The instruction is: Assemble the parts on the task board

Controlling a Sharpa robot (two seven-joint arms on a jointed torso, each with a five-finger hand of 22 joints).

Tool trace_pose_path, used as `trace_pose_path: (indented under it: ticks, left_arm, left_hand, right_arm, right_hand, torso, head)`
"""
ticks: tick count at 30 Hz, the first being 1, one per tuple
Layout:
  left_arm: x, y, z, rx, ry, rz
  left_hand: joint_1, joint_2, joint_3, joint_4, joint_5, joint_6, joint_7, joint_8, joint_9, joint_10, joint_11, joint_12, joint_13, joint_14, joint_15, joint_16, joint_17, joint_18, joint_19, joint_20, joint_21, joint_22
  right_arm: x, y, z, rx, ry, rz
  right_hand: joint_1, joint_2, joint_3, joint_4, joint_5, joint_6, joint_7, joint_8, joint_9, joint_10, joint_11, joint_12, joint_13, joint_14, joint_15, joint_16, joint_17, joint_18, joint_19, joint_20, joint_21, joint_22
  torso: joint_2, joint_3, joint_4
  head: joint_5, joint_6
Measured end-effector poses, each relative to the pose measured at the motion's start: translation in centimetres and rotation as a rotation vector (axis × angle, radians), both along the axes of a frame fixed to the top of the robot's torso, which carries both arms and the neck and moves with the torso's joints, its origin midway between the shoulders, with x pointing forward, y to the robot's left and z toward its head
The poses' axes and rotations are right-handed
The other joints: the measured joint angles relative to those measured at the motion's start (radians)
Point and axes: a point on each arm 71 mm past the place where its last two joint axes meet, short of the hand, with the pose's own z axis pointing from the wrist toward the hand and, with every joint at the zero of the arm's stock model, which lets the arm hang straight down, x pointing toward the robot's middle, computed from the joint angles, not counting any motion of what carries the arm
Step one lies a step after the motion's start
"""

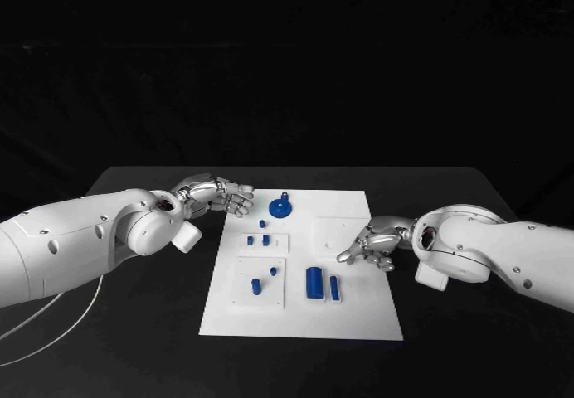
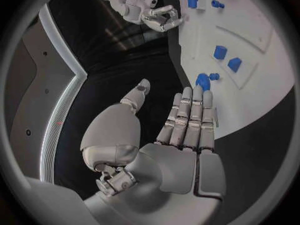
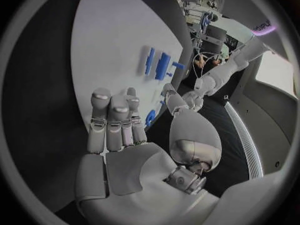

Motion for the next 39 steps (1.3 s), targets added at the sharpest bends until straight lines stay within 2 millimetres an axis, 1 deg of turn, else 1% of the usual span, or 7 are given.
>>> trace_pose_path:
  ticks: [11,16,20,23,29,35,39]
  left_arm:
    - [1.0,0.8,0.8,-0.081,-0.091,0.116]
    - [2.1,1.2,1.4,-0.130,-0.147,0.199]
    - [2.5,1.0,1.9,-0.159,-0.177,0.230]
    - [3.0,0.8,2.0,-0.180,-0.187,0.258]
    - [4.3,0.4,1.9,-0.201,-0.192,0.301]
    - [5.1,0.4,1.8,-0.192,-0.196,0.314]
    - [5.2,0.4,1.8,-0.190,-0.199,0.313]
  left_hand:
    - [0.035,0.032,0.018,-0.018,0.032,0.024,-0.010,0.022,-0.001,0.029,-0.013,0.011,0.003,0.028,-0.009,0.000,0.010,-0.007,0.024,-0.009,0.000,0.008]
    - [0.068,0.048,0.027,-0.050,0.050,0.051,-0.026,0.033,-0.003,0.061,-0.028,0.019,0.006,0.056,-0.023,0.007,0.021,-0.007,0.049,-0.021,0.000,0.010]
    - [0.069,0.049,0.025,-0.061,0.050,0.063,-0.027,0.039,-0.007,0.074,-0.030,0.019,0.006,0.070,-0.027,0.007,0.025,-0.008,0.064,-0.025,0.000,0.007]
    - [0.074,0.045,0.021,-0.066,0.050,0.063,-0.027,0.039,-0.010,0.075,-0.032,0.019,0.005,0.070,-0.027,0.007,0.025,-0.008,0.064,-0.025,-0.004,0.005]
    - [0.078,0.037,0.010,-0.082,0.012,0.035,-0.024,0.015,-0.029,0.006,-0.009,-0.004,-0.006,0.006,-0.007,-0.043,0.010,-0.014,0.014,-0.009,-0.050,0.001]
    - [0.049,-0.002,-0.025,-0.074,0.000,-0.038,-0.063,-0.022,-0.045,-0.124,-0.017,-0.004,-0.007,-0.105,0.008,-0.108,-0.010,-0.061,-0.115,0.011,-0.113,0.014]
    - [0.048,-0.003,-0.025,-0.075,0.000,-0.041,-0.065,-0.022,-0.045,-0.131,-0.019,-0.004,-0.006,-0.108,0.008,-0.109,-0.009,-0.061,-0.122,0.011,-0.115,0.022]
  right_arm:
    - [4.7,-1.8,3.1,0.215,-0.163,-0.120]
    - [7.7,-2.0,2.7,0.275,-0.202,-0.159]
    - [8.8,-2.3,2.7,0.367,-0.204,-0.197]
    - [9.5,-2.2,2.5,0.437,-0.208,-0.229]
    - [11.1,-3.0,1.9,0.560,-0.259,-0.325]
    - [11.6,-4.1,0.2,0.626,-0.297,-0.402]
    - [11.7,-4.3,-0.1,0.660,-0.316,-0.425]
  right_hand:
    - [0.060,0.037,-0.052,0.002,0.000,-0.028,0.026,0.004,0.003,-0.063,0.004,-0.058,-0.047,-0.060,0.007,-0.096,-0.055,-0.016,-0.074,0.019,-0.090,-0.043]
    - [0.107,0.059,-0.056,0.001,0.017,-0.061,0.056,-0.006,-0.001,-0.170,0.037,-0.181,-0.145,-0.184,0.044,-0.246,-0.148,-0.014,-0.209,0.074,-0.236,-0.112]
    - [0.165,0.088,-0.026,0.008,0.012,-0.105,0.099,-0.025,-0.012,-0.261,0.078,-0.352,-0.321,-0.297,0.125,-0.438,-0.282,-0.008,-0.353,0.139,-0.402,-0.209]
    - [0.203,0.096,0.001,0.000,0.012,-0.140,0.119,-0.031,-0.023,-0.312,0.131,-0.522,-0.526,-0.382,0.204,-0.612,-0.410,-0.041,-0.477,0.187,-0.535,-0.292]
    - [0.228,0.114,0.004,0.003,0.012,-0.164,0.104,-0.027,-0.041,-0.316,0.158,-0.677,-0.767,-0.457,0.263,-0.766,-0.556,-0.063,-0.585,0.233,-0.633,-0.342]
    - [0.288,0.117,0.002,0.001,0.001,-0.204,0.081,-0.030,-0.057,-0.289,0.153,-0.788,-0.906,-0.497,0.264,-0.823,-0.629,-0.062,-0.621,0.253,-0.679,-0.368]
    - [0.288,0.117,-0.025,0.000,0.001,-0.207,0.084,-0.024,-0.062,-0.279,0.154,-0.838,-0.954,-0.500,0.263,-0.833,-0.649,-0.062,-0.632,0.264,-0.697,-0.378]
  torso:
    - [-0.020,-0.0064,-0.0012]
    - [-0.039,-0.0115,-0.0016]
    - [-0.059,-0.0137,-0.0022]
    - [-0.069,-0.0143,-0.0037]
    - [-0.085,-0.0147,-0.0068]
    - [-0.093,-0.0121,-0.0073]
    - [-0.096,-0.0075,-0.0068]
  head:
    - [0.005,0.034]
    - [-0.003,0.065]
    - [0.000,0.088]
    - [0.005,0.104]
    - [0.011,0.121]
    - [0.015,0.133]
    - [0.022,0.146]
